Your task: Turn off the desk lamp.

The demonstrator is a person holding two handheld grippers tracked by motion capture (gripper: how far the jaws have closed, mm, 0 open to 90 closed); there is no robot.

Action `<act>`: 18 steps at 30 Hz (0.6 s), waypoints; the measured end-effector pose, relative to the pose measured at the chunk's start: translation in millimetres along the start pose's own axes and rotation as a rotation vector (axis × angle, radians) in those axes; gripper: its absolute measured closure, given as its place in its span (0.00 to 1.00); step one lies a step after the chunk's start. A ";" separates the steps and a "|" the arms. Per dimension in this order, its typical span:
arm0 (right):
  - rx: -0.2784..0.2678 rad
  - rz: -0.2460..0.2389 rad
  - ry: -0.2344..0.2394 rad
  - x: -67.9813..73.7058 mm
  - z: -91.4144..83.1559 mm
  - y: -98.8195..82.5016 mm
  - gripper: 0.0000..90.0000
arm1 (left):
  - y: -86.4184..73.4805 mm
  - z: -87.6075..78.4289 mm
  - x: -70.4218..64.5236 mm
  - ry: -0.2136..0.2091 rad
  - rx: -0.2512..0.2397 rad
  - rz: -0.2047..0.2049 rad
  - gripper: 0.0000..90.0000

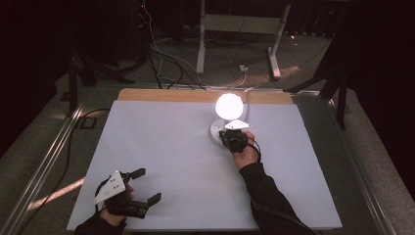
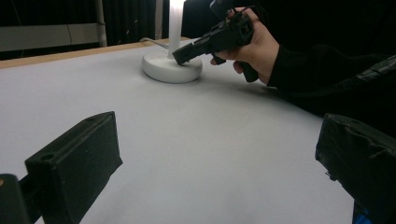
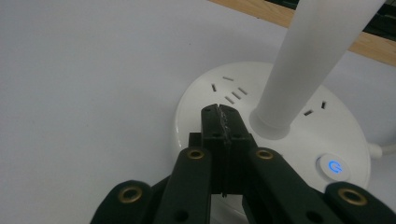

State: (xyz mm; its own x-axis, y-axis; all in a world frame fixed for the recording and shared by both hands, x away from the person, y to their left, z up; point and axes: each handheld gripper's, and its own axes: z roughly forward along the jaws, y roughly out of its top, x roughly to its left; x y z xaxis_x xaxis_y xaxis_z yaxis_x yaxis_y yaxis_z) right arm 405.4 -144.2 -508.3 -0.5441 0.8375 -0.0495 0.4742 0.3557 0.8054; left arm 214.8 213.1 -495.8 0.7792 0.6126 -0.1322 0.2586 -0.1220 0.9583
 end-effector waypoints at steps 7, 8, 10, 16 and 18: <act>-0.011 0.020 0.027 -2.9 -5.9 2.3 1.00 | 0.0 -0.3 1.1 0.003 0.000 -0.002 0.01; -0.013 0.025 0.038 -3.5 -7.6 3.3 0.98 | 0.0 -0.1 1.0 0.002 -0.001 -0.001 0.01; -0.027 0.024 0.052 -4.0 -11.5 5.2 0.88 | 0.1 -0.2 0.6 0.002 -0.001 0.001 0.01; -0.068 0.004 0.089 -1.2 -24.0 6.6 0.55 | 0.1 0.3 0.8 0.002 0.001 0.000 0.01; -0.079 -0.002 0.094 -0.1 -26.8 6.1 0.47 | 0.1 0.2 0.7 0.002 0.001 0.002 0.01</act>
State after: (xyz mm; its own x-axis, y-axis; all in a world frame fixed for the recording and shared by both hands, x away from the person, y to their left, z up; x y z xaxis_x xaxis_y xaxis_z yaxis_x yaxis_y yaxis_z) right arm 389.8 -153.2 -487.6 -0.6093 0.7930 0.0016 0.4193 0.3205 0.8494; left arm 215.6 213.3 -495.8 0.7785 0.6141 -0.1299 0.2579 -0.1243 0.9581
